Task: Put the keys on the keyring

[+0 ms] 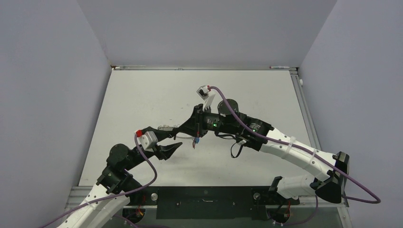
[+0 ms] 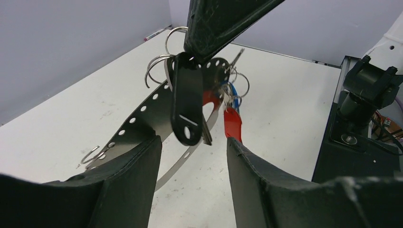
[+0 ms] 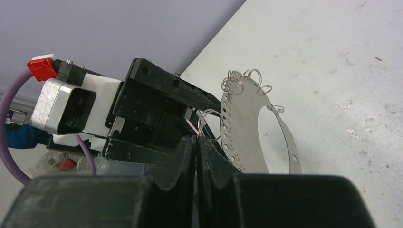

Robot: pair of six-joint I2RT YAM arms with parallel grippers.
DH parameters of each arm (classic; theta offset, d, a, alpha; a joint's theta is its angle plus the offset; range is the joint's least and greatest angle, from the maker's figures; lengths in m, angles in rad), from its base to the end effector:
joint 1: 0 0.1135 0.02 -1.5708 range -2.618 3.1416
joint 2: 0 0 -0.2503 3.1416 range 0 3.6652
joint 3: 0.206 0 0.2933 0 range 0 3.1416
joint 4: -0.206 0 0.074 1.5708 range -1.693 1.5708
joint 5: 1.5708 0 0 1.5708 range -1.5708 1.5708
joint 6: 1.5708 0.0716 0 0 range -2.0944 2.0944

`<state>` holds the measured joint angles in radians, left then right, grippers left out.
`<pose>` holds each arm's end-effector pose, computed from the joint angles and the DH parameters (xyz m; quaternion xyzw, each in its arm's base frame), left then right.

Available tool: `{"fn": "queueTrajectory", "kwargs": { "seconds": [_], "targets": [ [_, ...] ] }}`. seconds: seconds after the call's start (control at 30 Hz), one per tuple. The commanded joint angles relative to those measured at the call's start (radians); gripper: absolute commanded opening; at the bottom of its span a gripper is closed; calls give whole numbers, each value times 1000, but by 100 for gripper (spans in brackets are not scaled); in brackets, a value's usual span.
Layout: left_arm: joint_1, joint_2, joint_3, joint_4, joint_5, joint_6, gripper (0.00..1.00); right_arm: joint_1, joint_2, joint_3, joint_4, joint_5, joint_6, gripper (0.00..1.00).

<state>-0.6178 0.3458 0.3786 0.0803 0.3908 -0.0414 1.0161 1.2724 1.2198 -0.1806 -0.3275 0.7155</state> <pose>0.1544 -0.1432 0.2835 0.3246 0.5852 -0.3592 0.6505 0.1775 0.3302 0.3648 -0.2158 0.7502 0.5488 0.2990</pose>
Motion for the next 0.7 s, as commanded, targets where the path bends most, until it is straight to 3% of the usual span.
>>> {"fn": "queueTrajectory", "kwargs": {
  "seconds": [0.0, 0.4, 0.63, 0.67],
  "targets": [
    [7, 2, 48, 24, 25, 0, 48, 12, 18, 3, 56, -40, -22, 5],
    [7, -2, 46, 41, 58, -5, 27, 12, 44, 0, 44, -14, -47, 5],
    [7, -2, 45, 42, 62, -3, 0, 15, 53, -4, 43, -8, -57, 5],
    [7, -2, 46, 42, 62, -1, 0, 15, 54, -5, 41, -8, -60, 5]
  ]
}}
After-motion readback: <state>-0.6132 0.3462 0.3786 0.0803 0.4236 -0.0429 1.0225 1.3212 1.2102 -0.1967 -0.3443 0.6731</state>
